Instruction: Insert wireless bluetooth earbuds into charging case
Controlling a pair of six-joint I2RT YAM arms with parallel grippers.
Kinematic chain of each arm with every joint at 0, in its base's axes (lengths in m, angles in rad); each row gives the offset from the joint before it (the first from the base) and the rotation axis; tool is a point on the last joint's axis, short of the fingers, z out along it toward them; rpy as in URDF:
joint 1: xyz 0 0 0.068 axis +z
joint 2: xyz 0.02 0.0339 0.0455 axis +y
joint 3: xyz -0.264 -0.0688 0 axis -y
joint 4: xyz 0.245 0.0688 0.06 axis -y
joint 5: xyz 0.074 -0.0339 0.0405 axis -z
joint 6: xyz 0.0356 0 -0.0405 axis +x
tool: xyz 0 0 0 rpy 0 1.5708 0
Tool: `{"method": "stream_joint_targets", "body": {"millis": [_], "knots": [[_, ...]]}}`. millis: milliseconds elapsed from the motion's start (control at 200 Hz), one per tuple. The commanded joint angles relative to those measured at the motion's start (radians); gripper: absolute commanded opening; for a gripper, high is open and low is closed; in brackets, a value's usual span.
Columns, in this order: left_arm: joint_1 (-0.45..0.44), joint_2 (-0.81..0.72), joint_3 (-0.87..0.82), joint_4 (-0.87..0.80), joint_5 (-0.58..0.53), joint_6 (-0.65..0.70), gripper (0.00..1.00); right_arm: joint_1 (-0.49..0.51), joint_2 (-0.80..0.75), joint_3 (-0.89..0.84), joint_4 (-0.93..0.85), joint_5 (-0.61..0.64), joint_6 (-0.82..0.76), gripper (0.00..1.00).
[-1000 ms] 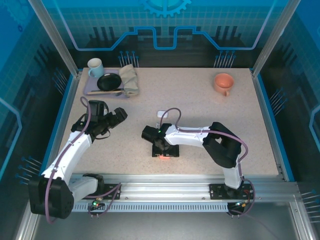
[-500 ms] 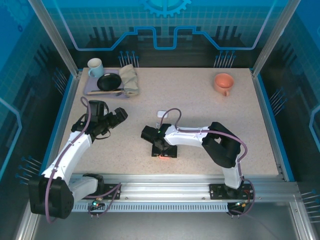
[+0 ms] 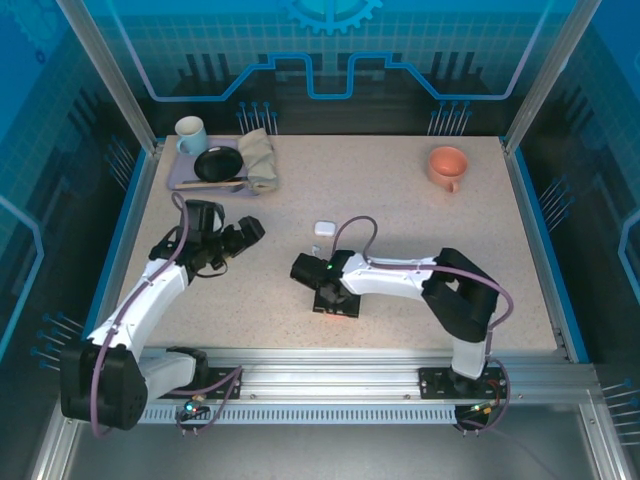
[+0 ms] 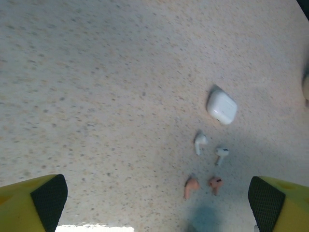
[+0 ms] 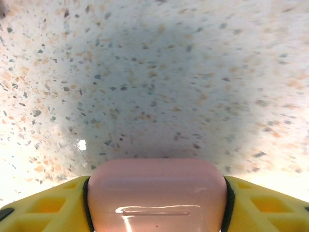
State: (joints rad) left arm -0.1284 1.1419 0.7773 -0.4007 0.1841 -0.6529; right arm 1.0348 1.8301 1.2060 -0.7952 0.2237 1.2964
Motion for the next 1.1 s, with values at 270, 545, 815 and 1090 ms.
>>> {"method": "stream_joint_targets", "body": {"millis": [270, 545, 815, 1090], "knots": [[-0.217, 0.0, -0.264, 0.521, 0.157, -0.119, 0.99, -0.242, -0.287, -0.177, 0.118, -0.008, 0.11, 0.52], [-0.408, 0.09, -0.317, 0.785, 0.083, -0.135, 0.99, -0.387, -0.308, -0.212, 0.267, -0.134, 0.188, 0.52], [-0.516, 0.273, -0.253, 0.962, 0.041, -0.139, 0.97, -0.457, -0.304, -0.195, 0.383, -0.257, 0.258, 0.52], [-0.548, 0.404, -0.151, 1.047, 0.012, -0.151, 0.87, -0.482, -0.31, -0.179, 0.405, -0.318, 0.308, 0.52]]}}
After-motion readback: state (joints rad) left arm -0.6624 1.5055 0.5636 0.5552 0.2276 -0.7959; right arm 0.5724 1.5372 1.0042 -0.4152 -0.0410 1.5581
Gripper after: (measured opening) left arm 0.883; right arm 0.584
